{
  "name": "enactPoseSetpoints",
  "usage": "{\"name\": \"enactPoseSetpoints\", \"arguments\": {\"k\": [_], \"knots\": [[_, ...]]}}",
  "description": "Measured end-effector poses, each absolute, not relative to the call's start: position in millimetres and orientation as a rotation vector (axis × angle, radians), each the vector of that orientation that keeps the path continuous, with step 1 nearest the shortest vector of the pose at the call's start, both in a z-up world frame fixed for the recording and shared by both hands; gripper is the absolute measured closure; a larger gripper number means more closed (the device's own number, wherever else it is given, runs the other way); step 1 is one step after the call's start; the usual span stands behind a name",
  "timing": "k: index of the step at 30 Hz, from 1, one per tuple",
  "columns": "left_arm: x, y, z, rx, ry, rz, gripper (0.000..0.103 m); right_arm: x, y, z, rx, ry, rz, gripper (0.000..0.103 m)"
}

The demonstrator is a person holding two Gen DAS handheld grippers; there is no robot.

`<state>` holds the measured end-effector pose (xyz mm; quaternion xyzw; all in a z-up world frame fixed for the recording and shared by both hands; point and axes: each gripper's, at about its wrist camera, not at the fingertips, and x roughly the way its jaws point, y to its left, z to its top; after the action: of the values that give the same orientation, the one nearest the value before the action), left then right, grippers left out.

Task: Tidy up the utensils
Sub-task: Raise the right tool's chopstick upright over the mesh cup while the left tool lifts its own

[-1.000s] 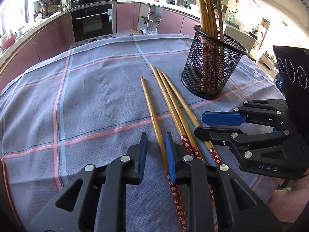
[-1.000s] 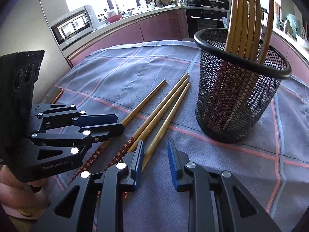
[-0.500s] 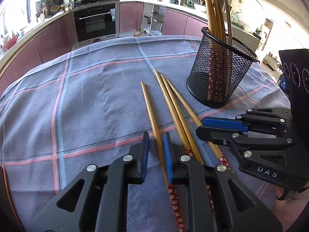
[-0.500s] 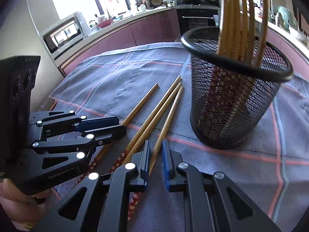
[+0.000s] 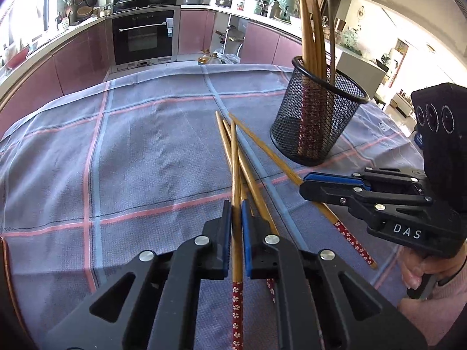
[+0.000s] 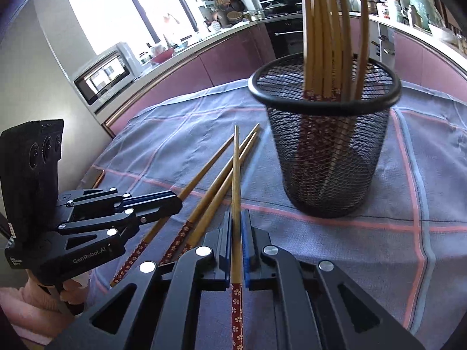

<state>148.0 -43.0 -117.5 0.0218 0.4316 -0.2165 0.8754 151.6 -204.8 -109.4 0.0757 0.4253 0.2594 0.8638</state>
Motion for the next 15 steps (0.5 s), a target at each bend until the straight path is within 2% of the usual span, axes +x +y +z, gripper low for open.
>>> {"name": "enactPoseSetpoints", "arguments": {"k": [10,15], "knots": [[153.8,-44.9,-126.9,0.089,0.94,-0.454,0.094,159.2,-190.2,-113.4,0.066,0.932,0.56,0.095],[161.8,-47.2,-129.1,0.105,0.953,-0.468,0.089,167.9,-187.7,-116.3,0.053,0.936,0.559,0.095]]}}
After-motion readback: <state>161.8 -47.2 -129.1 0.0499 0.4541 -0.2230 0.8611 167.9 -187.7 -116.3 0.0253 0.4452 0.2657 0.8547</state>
